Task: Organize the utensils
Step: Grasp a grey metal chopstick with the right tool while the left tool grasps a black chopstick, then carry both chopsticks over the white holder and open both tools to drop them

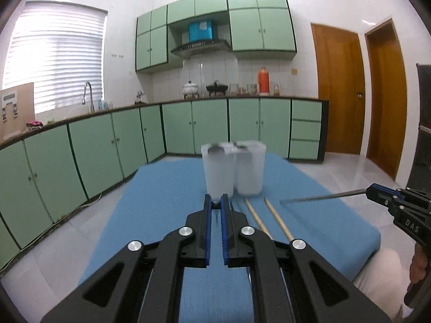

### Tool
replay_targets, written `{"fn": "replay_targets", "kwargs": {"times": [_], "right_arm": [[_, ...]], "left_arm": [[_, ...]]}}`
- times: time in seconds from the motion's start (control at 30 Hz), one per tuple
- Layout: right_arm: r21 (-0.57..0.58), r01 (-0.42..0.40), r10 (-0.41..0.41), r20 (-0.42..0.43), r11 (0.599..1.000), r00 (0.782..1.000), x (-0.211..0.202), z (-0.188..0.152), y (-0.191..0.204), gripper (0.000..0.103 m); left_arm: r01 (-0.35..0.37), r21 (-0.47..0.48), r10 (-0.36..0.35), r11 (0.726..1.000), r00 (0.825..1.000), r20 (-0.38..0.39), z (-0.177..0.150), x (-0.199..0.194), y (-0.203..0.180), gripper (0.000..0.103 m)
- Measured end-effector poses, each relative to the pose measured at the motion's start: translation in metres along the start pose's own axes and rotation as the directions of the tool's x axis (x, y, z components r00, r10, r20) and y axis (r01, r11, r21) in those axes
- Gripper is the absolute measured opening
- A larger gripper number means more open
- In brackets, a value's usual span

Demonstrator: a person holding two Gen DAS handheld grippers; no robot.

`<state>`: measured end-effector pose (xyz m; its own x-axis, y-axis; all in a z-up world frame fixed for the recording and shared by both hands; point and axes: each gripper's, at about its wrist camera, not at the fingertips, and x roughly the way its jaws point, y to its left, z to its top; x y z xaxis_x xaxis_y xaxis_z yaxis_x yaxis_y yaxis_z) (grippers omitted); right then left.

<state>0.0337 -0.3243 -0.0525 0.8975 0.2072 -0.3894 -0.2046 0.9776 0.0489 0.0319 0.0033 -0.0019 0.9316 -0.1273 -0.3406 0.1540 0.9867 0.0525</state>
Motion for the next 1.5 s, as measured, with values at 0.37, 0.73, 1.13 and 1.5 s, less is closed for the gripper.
{"fn": "replay_targets", "kwargs": {"times": [0.37,0.73,1.13,1.5], "right_arm": [[-0.003,-0.054,0.054,0.014,0.999,0.998,0.012,0.077,-0.012,0.007],[-0.046,-0.096,0.094,-0.042,0.994,0.995,0.023,0.117,-0.008,0.007],[-0.116,-0.142,0.14,-0.03,0.983,0.99,0.03,0.173,0.003,0.007],[-0.126,-0.175,0.188,0.1,0.976,0.977,0.038,0.256,0.014,0.007]], "left_arm": [[0.031,-0.029,-0.03,0.999,0.998,0.055,0.06,0.016,0.015,0.006],[0.052,-0.036,-0.049,0.998,0.996,0.078,0.09,0.023,0.026,0.006],[0.078,-0.034,-0.072,0.996,0.987,0.143,0.134,0.022,0.03,0.006],[0.088,-0.027,-0.076,0.996,0.955,0.287,0.203,0.028,0.034,0.006]]}}
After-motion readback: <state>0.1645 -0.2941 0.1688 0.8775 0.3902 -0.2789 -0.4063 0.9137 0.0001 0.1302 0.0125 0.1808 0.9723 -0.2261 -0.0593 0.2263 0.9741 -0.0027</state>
